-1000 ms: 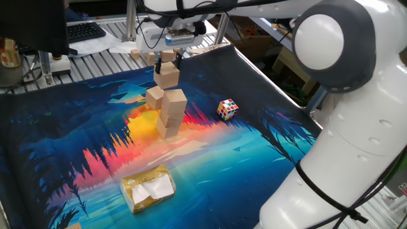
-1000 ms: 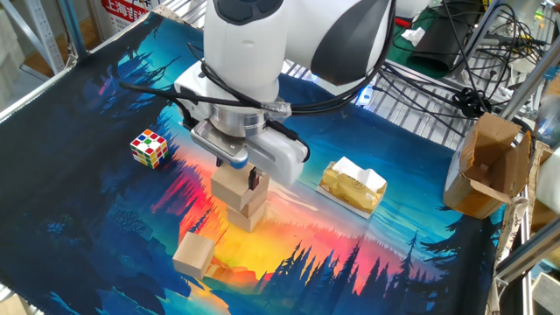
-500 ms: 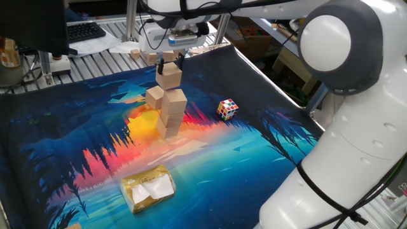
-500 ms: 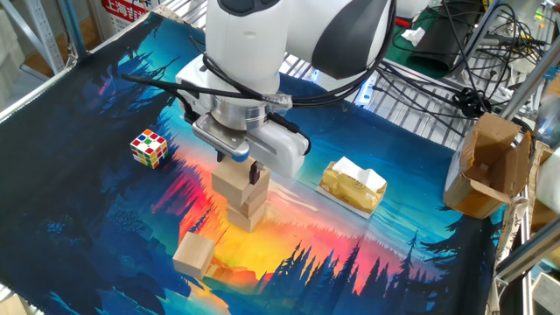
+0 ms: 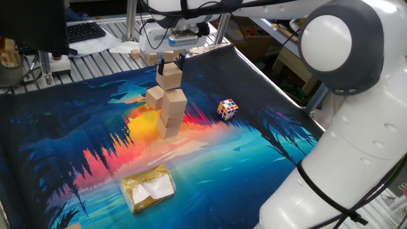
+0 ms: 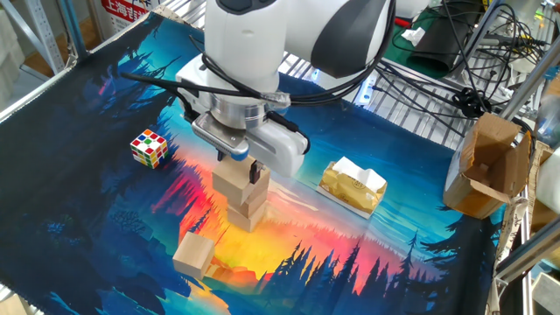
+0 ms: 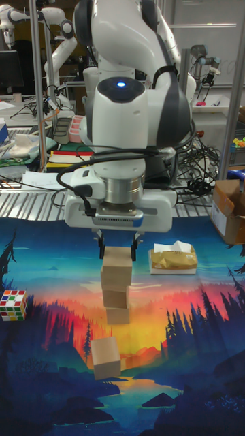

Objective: Stack the blocks in a vertical line of five

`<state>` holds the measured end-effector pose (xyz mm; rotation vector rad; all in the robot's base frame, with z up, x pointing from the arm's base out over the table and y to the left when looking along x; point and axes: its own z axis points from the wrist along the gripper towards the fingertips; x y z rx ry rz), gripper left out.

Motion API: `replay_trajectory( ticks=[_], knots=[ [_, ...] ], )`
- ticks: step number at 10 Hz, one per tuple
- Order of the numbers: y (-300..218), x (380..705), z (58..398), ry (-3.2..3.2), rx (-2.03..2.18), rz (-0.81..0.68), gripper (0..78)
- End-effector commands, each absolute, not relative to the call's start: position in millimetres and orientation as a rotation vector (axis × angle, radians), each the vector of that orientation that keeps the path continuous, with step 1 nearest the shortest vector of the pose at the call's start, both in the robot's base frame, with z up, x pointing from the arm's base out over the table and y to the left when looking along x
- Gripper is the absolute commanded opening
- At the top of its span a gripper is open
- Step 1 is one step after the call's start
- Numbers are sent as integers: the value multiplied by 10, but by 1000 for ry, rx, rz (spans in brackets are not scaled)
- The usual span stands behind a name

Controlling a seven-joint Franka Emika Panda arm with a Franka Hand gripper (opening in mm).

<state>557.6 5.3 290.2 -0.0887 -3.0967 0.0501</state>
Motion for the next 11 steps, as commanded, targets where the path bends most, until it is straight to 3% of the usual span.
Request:
replay_trajectory(
  ticks=[1, 11],
  knots=[
    [53, 5580, 2916, -3098, -98, 52, 11],
    [51, 5577, 2919, -3064, -185, 45, 11]
  ],
)
